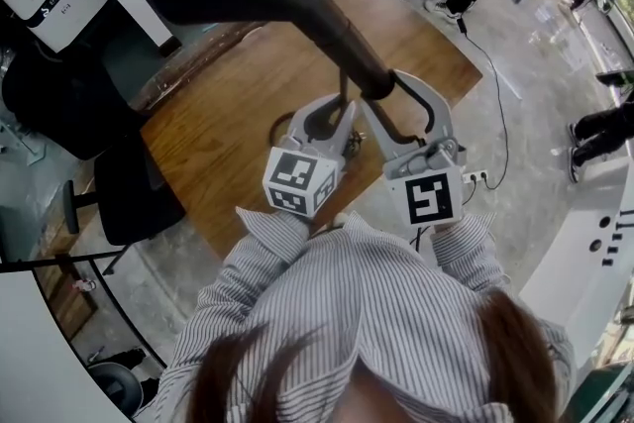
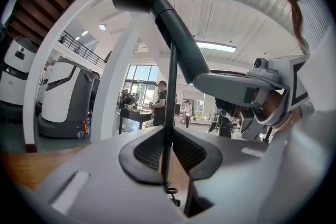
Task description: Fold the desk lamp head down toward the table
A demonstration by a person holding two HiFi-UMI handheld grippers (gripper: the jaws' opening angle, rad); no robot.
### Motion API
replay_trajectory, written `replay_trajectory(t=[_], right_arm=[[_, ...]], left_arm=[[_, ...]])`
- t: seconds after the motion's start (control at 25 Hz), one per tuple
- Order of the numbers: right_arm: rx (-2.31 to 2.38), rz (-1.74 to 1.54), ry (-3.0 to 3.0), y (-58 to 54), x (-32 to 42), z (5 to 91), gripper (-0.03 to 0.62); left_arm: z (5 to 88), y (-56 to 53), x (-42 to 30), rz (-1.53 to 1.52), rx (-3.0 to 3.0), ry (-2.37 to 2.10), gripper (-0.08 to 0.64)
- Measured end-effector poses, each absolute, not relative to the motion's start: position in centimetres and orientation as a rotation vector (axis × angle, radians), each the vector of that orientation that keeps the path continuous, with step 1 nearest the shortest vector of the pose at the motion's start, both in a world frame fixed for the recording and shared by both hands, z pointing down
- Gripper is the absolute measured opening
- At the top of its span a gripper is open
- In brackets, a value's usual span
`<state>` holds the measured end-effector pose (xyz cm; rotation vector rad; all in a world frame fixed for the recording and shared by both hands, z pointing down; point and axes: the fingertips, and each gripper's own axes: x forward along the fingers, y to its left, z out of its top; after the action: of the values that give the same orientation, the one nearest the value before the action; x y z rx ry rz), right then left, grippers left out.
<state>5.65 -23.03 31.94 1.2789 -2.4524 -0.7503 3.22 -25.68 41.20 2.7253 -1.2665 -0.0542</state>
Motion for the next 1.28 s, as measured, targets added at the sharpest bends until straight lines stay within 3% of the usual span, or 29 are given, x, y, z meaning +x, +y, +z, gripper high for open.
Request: replay_trajectory(t=[1.28], right_arm=[[0.706,-0.973,-1.933,-22.0,8.5,26.3,0.192]], left_arm=[[41.3,-25.6,3.2,-0.063,2.720,-1.269,0.051]])
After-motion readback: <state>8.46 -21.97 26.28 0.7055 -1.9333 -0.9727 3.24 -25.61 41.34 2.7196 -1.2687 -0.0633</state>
